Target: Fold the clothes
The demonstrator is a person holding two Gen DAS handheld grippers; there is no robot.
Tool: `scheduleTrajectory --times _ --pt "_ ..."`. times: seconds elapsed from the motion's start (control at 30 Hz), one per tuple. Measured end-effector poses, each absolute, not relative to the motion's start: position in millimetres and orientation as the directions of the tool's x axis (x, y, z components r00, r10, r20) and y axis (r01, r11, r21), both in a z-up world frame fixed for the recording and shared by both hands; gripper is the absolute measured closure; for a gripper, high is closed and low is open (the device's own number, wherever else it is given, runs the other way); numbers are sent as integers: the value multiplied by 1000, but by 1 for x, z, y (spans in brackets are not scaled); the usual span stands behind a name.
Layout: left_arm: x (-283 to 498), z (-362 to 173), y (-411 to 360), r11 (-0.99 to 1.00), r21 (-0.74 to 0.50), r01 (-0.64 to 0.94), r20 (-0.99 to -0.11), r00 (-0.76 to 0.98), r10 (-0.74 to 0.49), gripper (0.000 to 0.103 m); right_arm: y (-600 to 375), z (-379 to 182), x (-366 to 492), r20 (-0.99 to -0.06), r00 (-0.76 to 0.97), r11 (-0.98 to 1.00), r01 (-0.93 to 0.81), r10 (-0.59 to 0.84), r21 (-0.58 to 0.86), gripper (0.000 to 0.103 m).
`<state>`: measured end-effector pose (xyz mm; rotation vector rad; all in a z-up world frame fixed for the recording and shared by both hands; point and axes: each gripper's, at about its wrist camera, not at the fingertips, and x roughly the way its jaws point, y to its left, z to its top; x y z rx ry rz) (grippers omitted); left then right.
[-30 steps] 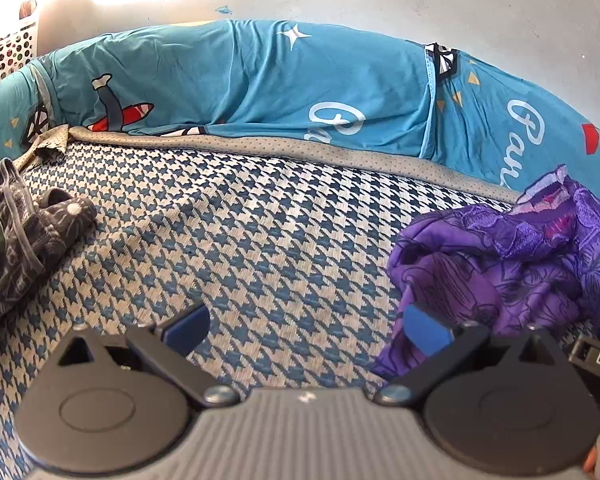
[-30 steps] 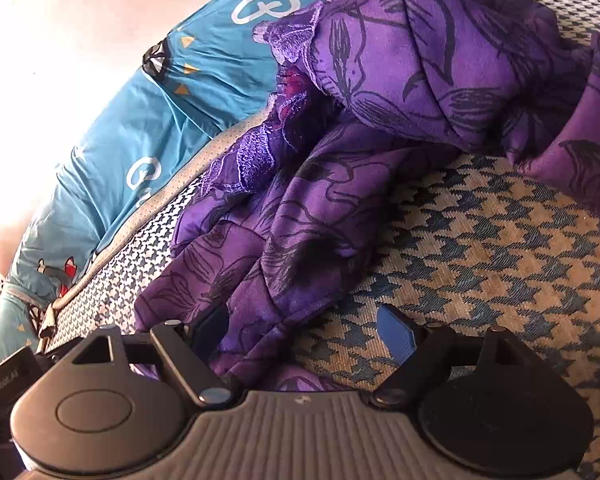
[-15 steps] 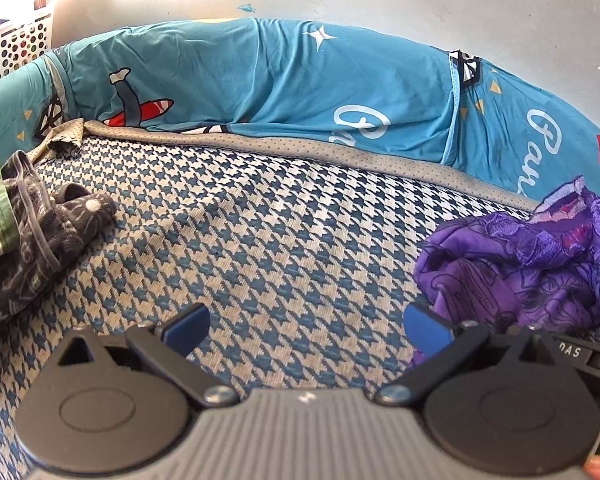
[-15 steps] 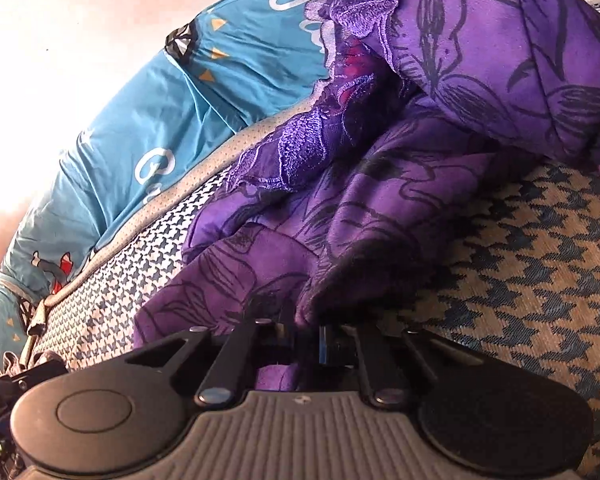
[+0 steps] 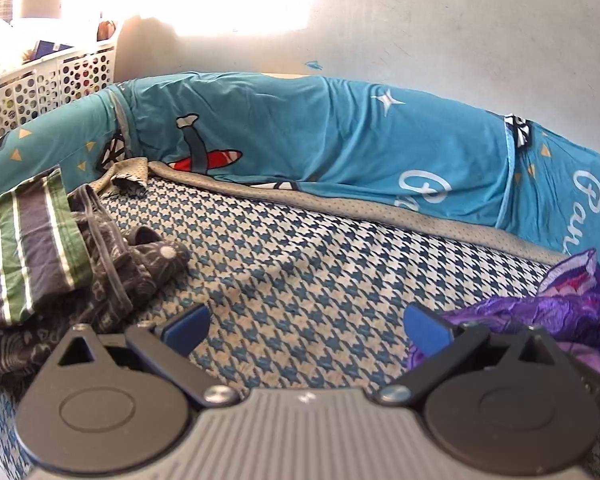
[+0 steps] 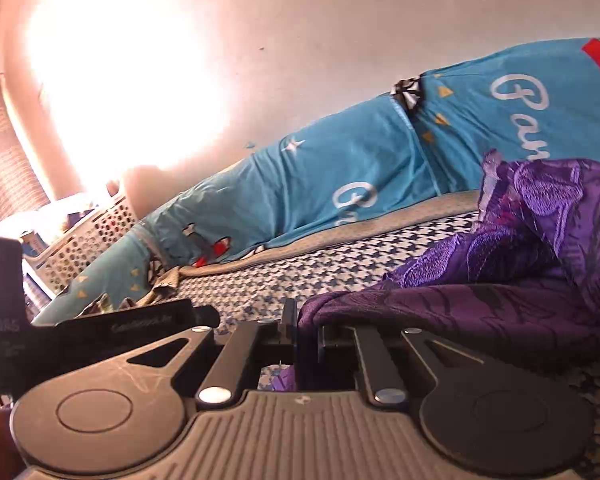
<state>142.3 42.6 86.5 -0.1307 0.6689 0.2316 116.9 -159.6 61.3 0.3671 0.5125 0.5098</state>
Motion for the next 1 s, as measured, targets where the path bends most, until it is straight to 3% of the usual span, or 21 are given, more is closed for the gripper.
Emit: scheduleTrajectory --times 0.17,0.3,0.4,0.43,0.63,1.0 --pt "141 91 56 958 -45 -284 -620 760 196 0 -131 67 99 -328 633 702 -532 701 473 92" --pt "139 93 67 948 -48 -314 -616 757 219 0 -107 66 82 -355 485 601 -655 799 459 92" --pt "139 90 72 946 -55 -320 -628 748 217 0 -93 63 68 -412 477 617 -705 777 348 69" --pt "139 90 72 947 -53 -317 -629 747 215 0 -89 62 64 -431 477 622 -720 766 308 67" --pt "140 87 64 958 -53 -281 -645 742 182 0 -104 66 61 -460 495 642 -725 737 248 63" --pt "141 78 29 989 -34 -142 -672 736 82 0 -174 98 61 -410 624 732 -654 665 192 51"
